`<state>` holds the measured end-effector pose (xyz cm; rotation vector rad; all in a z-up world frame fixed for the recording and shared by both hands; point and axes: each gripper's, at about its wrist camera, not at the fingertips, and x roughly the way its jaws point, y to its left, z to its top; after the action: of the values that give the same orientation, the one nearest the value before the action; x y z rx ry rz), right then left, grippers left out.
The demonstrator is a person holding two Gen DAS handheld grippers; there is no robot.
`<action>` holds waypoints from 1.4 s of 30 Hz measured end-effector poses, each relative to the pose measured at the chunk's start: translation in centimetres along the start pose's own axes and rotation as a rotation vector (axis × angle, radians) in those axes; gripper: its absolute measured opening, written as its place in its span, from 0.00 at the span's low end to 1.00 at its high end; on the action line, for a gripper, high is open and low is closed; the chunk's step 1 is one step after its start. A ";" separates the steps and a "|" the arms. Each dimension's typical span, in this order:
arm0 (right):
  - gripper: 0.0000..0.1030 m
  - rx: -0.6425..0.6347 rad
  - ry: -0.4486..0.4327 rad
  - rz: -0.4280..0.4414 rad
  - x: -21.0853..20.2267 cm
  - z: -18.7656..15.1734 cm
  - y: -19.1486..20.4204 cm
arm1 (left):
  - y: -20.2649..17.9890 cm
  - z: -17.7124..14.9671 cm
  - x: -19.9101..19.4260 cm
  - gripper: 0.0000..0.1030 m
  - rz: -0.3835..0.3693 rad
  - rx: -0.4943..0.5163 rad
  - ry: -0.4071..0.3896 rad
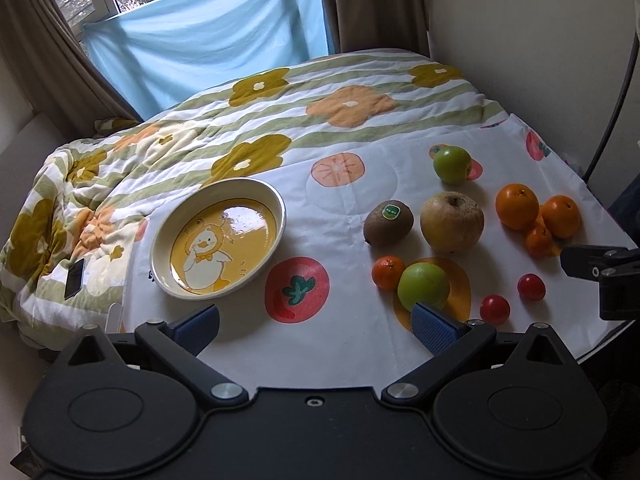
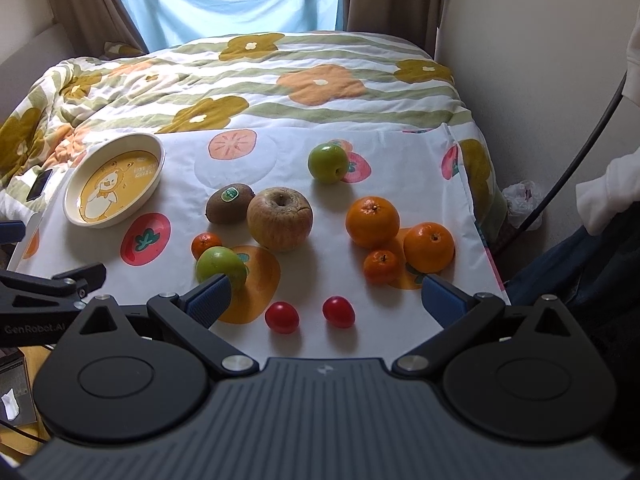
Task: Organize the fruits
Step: 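Grasp the large green apple with the left tool while the right tool grasps the wrinkled brown apple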
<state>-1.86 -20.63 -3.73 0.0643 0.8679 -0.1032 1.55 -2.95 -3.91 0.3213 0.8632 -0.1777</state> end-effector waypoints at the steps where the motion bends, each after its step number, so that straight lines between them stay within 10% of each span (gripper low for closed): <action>1: 1.00 -0.005 -0.010 0.012 0.3 0.0 -0.1 | -0.4 -0.2 0.5 1.00 -0.003 0.006 0.004; 16: 1.00 -0.167 -0.002 0.251 9.5 2.3 -2.1 | -7.7 -0.4 7.0 0.93 0.034 -0.047 0.070; 42: 0.98 -0.327 0.076 0.371 18.0 4.7 -0.3 | -10.6 0.6 12.4 0.58 0.049 -0.118 0.133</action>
<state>13.21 -22.54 -14.49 -0.0778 0.9254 0.3905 6.93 -13.39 -15.31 0.2455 0.9922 -0.0600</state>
